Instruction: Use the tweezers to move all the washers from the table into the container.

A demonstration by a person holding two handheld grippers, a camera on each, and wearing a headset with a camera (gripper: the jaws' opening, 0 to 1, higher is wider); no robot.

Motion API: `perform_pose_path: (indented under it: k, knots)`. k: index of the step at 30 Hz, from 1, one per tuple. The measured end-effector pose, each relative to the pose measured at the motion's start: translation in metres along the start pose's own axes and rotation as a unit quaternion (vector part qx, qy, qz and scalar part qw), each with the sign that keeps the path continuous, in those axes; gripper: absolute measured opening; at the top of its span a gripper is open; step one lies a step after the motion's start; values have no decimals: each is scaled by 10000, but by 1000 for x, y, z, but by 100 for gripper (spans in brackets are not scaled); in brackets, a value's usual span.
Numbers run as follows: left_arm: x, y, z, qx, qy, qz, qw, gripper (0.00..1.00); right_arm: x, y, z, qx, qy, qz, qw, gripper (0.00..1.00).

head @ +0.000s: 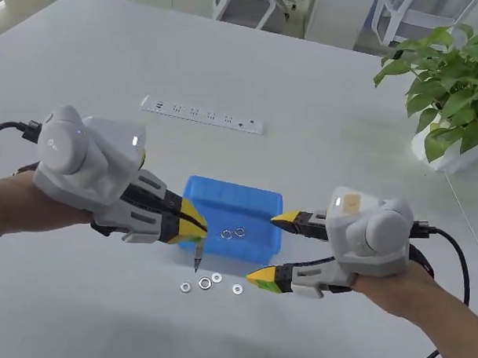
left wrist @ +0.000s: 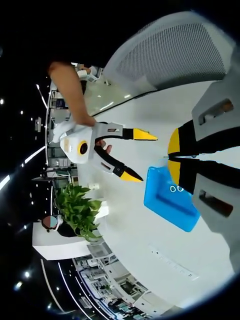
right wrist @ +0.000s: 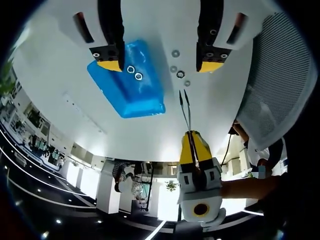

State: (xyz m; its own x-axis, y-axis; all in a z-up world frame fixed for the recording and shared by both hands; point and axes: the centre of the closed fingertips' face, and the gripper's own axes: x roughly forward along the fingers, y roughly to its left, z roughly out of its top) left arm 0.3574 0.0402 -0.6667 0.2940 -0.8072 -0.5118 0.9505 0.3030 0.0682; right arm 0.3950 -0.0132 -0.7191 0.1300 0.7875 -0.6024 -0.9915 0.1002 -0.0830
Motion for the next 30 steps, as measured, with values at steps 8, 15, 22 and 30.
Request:
perform_pose_path:
  k: [8, 15, 22, 30]
  knots:
    - [0, -5, -9, -71, 24, 3, 10000, 5, -1, 7, -14, 91, 121, 30, 9999, 62]
    - [4, -10, -19, -117, 96, -17, 9999, 5, -2, 13, -19, 153, 153, 43, 9998, 62]
    - [8, -12, -25, -137, 142, -26, 9998, 5, -1, 19, -24, 201, 196, 79, 9996, 61]
    - [12, -12, -25, -169, 98, -48, 9998, 5, 0, 25, -27, 197, 246, 146, 9994, 61]
